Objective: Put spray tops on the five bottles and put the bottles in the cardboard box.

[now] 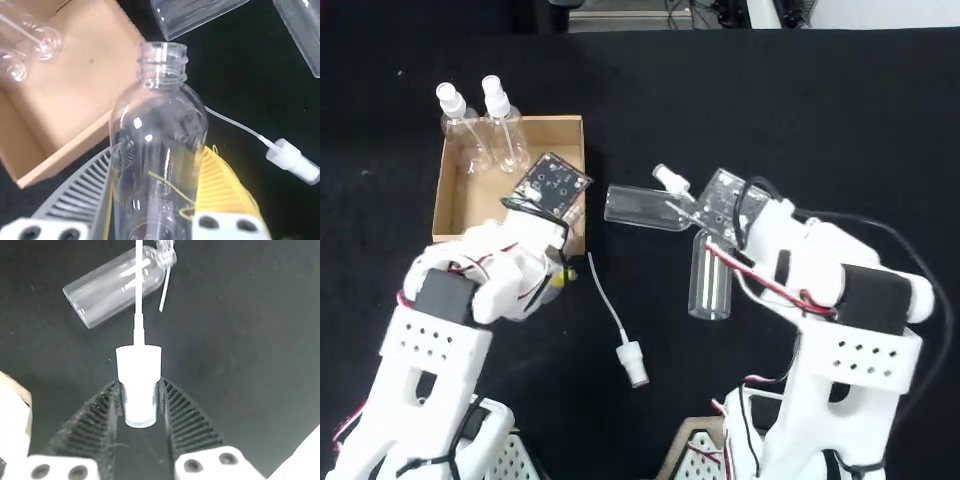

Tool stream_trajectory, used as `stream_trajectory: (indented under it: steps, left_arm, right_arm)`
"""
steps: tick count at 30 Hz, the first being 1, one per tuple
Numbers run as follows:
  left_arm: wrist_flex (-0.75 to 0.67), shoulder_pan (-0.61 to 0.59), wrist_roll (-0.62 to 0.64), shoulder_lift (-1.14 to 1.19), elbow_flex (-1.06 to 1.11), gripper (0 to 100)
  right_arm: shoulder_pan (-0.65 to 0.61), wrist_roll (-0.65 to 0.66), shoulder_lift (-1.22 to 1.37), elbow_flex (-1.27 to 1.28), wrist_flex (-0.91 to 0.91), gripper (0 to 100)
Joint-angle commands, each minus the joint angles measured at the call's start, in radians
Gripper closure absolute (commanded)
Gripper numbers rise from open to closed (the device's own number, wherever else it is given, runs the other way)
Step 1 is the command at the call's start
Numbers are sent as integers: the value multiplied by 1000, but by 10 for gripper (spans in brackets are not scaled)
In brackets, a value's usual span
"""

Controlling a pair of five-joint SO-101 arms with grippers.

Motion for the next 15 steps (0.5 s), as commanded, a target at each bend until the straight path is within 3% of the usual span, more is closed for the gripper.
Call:
stream_trajectory:
  steps: [1, 8, 15]
  left_arm:
    - [-120, 25, -25, -25, 50, 969]
    - [-140, 147, -368, -25, 104, 970]
    - [-163, 269, -537, -21, 105, 971]
  right_arm:
    - [23, 34, 15, -12, 9, 988]
    - [20, 86, 10, -44, 14, 988]
    - [17, 201, 10, -41, 41, 988]
